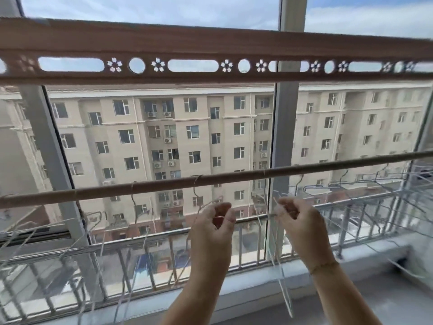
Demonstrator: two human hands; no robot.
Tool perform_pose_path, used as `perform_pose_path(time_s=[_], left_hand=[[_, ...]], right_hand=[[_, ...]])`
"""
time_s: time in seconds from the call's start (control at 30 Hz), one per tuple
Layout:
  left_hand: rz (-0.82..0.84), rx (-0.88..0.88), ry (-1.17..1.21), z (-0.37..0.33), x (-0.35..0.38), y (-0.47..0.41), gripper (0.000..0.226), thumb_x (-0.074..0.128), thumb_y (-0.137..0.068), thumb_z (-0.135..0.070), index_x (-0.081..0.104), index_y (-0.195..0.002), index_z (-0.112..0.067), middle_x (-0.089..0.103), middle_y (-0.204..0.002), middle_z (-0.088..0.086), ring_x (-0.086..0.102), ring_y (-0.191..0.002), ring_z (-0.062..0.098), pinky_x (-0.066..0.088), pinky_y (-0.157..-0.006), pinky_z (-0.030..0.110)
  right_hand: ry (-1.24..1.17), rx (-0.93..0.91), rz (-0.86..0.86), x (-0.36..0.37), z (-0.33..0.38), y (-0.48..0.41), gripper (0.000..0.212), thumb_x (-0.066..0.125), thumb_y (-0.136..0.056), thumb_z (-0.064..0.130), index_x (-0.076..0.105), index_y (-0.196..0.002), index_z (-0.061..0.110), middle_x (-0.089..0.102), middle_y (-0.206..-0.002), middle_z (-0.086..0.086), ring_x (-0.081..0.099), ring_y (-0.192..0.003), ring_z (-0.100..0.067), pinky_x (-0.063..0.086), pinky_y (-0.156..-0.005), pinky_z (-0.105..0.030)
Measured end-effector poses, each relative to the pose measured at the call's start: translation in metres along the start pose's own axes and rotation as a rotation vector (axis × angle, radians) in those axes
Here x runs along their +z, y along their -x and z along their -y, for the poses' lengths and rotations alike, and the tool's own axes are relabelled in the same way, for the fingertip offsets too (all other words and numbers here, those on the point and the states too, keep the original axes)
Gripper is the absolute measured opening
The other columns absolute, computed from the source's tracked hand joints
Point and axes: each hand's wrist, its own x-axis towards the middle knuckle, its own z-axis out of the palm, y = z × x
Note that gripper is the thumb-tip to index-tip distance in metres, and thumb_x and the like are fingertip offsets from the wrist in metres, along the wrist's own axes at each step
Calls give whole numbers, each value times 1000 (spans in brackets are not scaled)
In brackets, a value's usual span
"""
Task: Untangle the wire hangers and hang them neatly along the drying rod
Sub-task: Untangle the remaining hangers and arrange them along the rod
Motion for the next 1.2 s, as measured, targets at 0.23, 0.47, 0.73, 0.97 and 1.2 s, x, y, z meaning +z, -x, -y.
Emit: perform_pose_path(time_s=[0.23, 0.47, 0.73, 0.97, 1.2], left_hand=[[68, -360, -86, 36, 97, 3, 9, 59, -90, -31, 63, -92, -24, 66, -89, -9, 60, -86, 8, 42, -66, 16], [24, -533, 87, 42, 133, 5, 25, 55, -92, -30, 70, -85, -11, 76, -80, 2, 64, -68, 13, 42, -59, 23], [-147, -548, 169, 44, 134, -4, 23, 54, -93, -13, 72, -82, -5, 64, -58, 2, 48, -40, 2, 35, -51, 22], [-264, -511, 146, 52, 111, -12, 27, 52, -94, -14, 71, -75, -12, 64, -49, -3, 51, -60, 14, 40, -65, 30], [-332, -559, 175, 61, 86, -21, 21, 54, -93, -16, 72, -90, -4, 66, -58, 2, 45, -52, 11, 50, -72, 46]], right_hand=[[138, 213, 143, -46, -87, -36, 16, 65, -84, 25, 60, -95, 15, 62, -94, -3, 60, -80, -21, 54, -74, -37], [50, 317, 315, -41, -119, -52, 16, 63, -84, 31, 63, -89, 16, 63, -77, 3, 60, -75, -17, 45, -65, -25], [-75, 372, 351, -32, -123, -56, 16, 63, -84, 22, 67, -71, 14, 66, -64, -3, 57, -57, -11, 38, -51, -19], [-113, 365, 337, -28, -117, -57, 17, 59, -86, 19, 66, -72, 12, 63, -57, -2, 56, -52, -13, 44, -52, -22], [-139, 379, 367, -17, -107, -55, 16, 59, -85, 18, 65, -71, 13, 63, -58, -2, 55, -50, -12, 49, -54, -26]])
